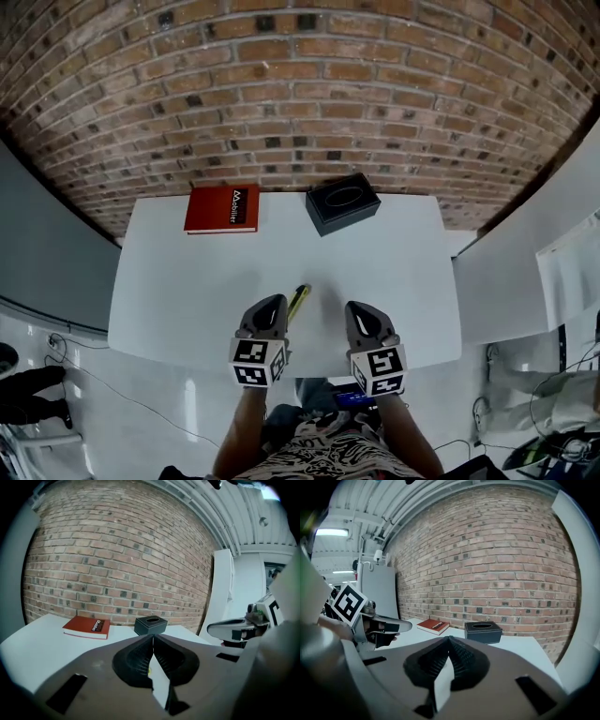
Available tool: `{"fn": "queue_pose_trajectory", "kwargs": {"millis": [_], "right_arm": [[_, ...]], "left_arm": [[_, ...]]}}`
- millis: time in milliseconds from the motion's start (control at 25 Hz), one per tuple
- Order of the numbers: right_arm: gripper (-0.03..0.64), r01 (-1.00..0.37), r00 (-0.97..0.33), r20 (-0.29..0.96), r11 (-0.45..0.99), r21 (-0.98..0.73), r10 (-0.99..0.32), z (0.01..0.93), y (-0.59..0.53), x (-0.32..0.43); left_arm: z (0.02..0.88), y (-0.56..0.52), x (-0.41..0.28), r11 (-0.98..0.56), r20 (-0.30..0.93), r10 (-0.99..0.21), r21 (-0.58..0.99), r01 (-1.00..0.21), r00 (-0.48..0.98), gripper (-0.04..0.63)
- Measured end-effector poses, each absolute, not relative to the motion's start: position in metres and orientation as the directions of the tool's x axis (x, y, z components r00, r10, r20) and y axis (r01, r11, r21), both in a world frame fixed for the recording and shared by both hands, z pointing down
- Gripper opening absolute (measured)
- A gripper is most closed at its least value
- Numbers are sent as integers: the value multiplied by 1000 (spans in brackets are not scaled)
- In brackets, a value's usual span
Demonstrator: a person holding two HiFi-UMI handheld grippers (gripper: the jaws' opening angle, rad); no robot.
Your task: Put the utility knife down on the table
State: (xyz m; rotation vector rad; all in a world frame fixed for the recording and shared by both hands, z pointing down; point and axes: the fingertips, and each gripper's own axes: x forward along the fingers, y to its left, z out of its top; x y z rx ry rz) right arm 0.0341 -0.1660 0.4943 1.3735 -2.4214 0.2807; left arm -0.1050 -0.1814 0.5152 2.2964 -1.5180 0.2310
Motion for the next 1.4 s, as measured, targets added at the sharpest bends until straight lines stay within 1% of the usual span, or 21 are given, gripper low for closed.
{"fn": "queue_pose_trajectory", "kwargs": {"millis": [240, 400, 760, 1000, 1400], "right_arm": [[2, -860, -479, 334, 511, 8, -812, 471, -147, 36], [2, -855, -482, 317, 517, 31, -816, 467, -140, 33], [2, -873, -464, 296, 488, 8, -835, 459, -132, 34], [2, -879, -452, 307, 477, 8, -838, 461, -132, 35], [2, -872, -460, 310, 489, 19, -832, 464, -128, 31]], "left_arm": [[480, -167, -111, -349, 253, -876, 254, -902, 411, 14], [469, -159, -114, -360, 219, -884, 245, -900, 413, 14], [465, -152, -123, -352, 228, -887, 234, -907, 403, 14], [463, -149, -123, -372, 216, -881, 237, -897, 422, 14], [469, -146, -129, -359, 222, -882, 258, -897, 417, 14]]}}
